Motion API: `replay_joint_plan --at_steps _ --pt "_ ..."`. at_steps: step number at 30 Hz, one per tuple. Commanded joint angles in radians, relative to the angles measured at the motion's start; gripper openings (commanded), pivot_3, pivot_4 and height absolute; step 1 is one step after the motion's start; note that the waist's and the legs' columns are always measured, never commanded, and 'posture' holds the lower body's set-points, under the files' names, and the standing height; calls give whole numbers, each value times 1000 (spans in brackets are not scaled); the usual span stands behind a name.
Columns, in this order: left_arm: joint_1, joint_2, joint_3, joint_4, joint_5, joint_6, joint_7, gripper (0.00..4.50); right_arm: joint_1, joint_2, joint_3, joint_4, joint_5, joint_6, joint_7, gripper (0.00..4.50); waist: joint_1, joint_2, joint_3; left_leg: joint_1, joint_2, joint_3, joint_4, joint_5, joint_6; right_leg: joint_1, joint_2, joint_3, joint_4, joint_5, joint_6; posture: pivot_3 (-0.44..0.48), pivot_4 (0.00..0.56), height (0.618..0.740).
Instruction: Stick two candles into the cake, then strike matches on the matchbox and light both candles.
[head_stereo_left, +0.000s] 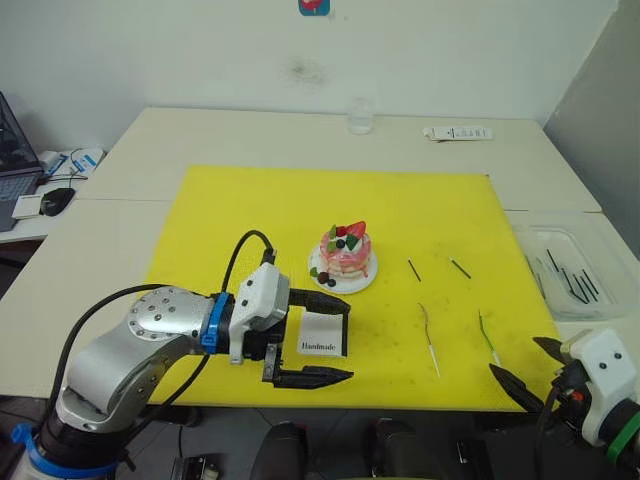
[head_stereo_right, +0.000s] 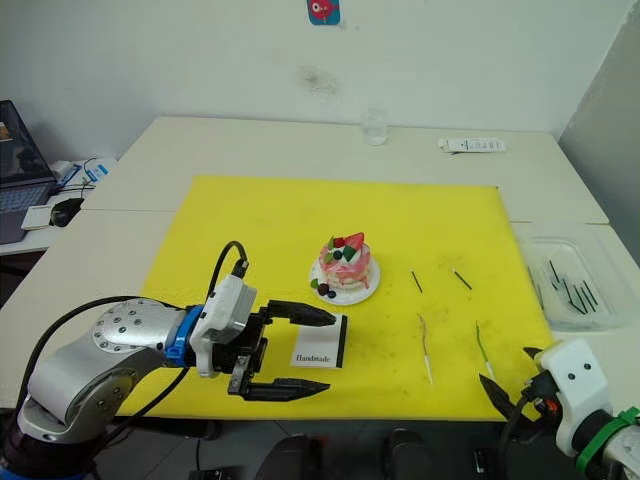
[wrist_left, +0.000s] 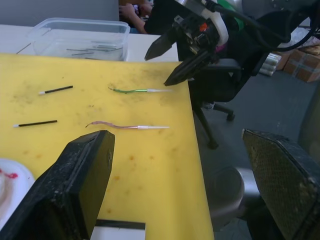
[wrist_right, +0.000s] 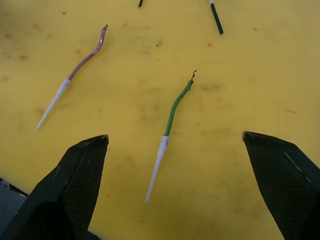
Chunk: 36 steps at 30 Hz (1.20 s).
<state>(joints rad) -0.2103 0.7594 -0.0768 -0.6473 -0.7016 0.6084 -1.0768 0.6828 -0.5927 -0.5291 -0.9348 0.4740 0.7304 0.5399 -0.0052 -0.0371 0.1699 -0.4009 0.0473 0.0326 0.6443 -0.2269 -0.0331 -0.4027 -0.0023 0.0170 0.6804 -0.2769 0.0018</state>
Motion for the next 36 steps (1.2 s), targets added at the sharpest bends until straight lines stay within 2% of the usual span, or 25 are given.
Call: replay_joint_plan --at_steps 1,6,13,16,27,36 --pt "5 -12 -21 -61 -10 -4 26 4500 27 21 44 10 -45 -18 -24 4488 0 0 0 0 0 0 0 0 0 0 0 0 0 0 0 0 150 740" --pt "13 -18 -48 -52 15 -27 32 4500 28 50 143 39 -123 -25 -80 4488 0 0 0 0 1 0 0 0 0 0 0 0 0 -1 -2 0 150 740" --pt "7 -17 -47 -34 24 -39 26 4500 28 98 175 25 -124 14 -122 4488 0 0 -1 0 0 0 0 0 0 0 0 0 0 -3 -6 0 150 740" --pt "8 -14 -47 -35 20 -39 27 4500 22 100 181 21 -128 26 -131 3919 0 0 -1 0 0 0 0 0 0 0 0 0 0 -3 -6 0 150 740" --pt "5 -11 -34 -24 17 -38 28 4500 2 107 193 -9 -120 72 -154 96 0 -1 -1 0 0 0 0 0 0 0 -1 0 0 -3 -6 0 150 740" --pt "19 -7 -11 -7 20 -34 54 4500 -13 162 104 -56 -6 75 -130 42 0 -1 -1 0 0 0 0 0 0 0 -1 0 0 -3 -6 0 150 740"
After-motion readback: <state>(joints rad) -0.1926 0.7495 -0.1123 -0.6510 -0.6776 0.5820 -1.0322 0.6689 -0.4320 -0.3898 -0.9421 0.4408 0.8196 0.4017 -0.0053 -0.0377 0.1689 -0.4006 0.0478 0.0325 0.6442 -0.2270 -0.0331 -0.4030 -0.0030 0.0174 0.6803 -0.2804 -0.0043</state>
